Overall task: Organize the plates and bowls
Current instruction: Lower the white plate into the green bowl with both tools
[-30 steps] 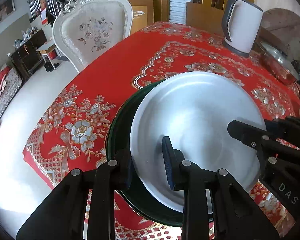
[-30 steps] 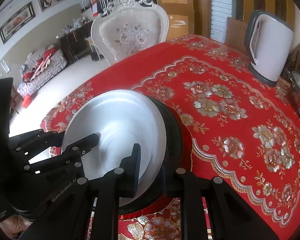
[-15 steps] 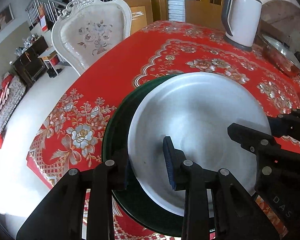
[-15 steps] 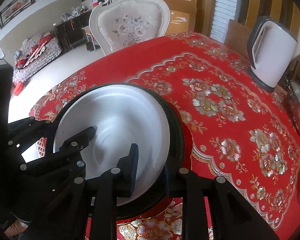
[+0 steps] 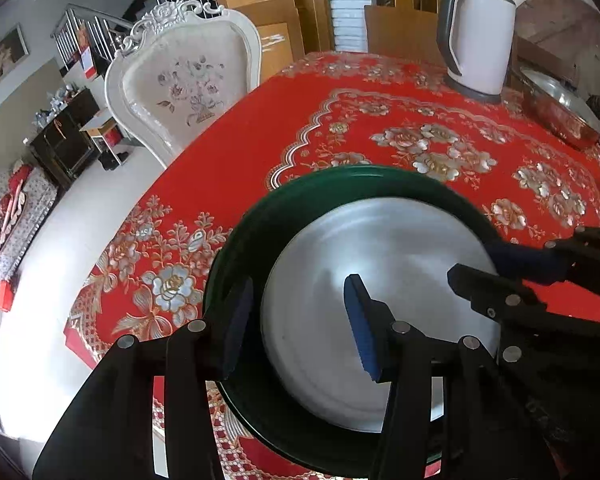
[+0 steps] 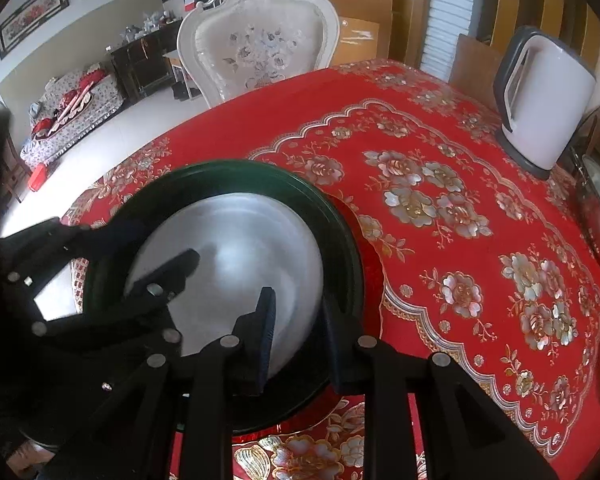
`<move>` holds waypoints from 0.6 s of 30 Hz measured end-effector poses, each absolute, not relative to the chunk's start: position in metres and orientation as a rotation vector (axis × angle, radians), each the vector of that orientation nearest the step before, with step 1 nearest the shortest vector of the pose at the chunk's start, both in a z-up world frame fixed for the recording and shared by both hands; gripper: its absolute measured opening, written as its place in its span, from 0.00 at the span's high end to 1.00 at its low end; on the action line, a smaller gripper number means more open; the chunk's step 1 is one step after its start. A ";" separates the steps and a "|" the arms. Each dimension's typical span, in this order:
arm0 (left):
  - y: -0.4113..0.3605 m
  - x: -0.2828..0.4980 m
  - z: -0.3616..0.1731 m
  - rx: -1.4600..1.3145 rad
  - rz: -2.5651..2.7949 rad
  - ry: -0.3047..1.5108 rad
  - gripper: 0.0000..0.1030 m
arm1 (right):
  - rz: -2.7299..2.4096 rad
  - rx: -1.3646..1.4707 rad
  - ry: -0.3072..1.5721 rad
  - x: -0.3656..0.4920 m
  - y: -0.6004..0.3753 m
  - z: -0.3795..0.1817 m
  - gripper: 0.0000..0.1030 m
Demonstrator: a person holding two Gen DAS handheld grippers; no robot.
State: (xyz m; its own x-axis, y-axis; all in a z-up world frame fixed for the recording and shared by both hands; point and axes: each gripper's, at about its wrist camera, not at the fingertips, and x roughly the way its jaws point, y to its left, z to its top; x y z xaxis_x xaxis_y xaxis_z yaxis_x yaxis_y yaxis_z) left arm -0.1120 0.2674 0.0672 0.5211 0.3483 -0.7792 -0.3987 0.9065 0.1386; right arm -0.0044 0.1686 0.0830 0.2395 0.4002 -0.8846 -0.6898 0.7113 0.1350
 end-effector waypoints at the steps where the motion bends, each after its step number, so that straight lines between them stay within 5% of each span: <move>1: 0.268 -0.113 0.069 -0.062 0.450 0.916 0.53 | 0.763 -0.307 1.097 -0.005 0.168 0.083 0.78; 9: 0.271 -0.121 0.085 -0.091 0.455 0.849 0.53 | 0.754 -0.253 1.071 -0.004 0.162 0.091 0.77; 12: 0.272 -0.125 0.092 -0.110 0.450 0.818 0.35 | 0.753 -0.216 1.062 -0.002 0.158 0.095 0.77; 18: 0.269 -0.127 0.100 -0.133 0.439 0.789 0.35 | 0.749 -0.207 1.048 -0.001 0.155 0.098 0.76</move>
State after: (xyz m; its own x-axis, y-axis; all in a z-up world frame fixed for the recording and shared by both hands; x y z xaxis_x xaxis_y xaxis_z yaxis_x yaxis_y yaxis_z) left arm -0.1266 0.2694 0.0998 0.6198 0.3320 -0.7111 -0.4297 0.9018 0.0465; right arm -0.0012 0.1548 0.0985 0.2811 0.4600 -0.8422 -0.6478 0.7385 0.1871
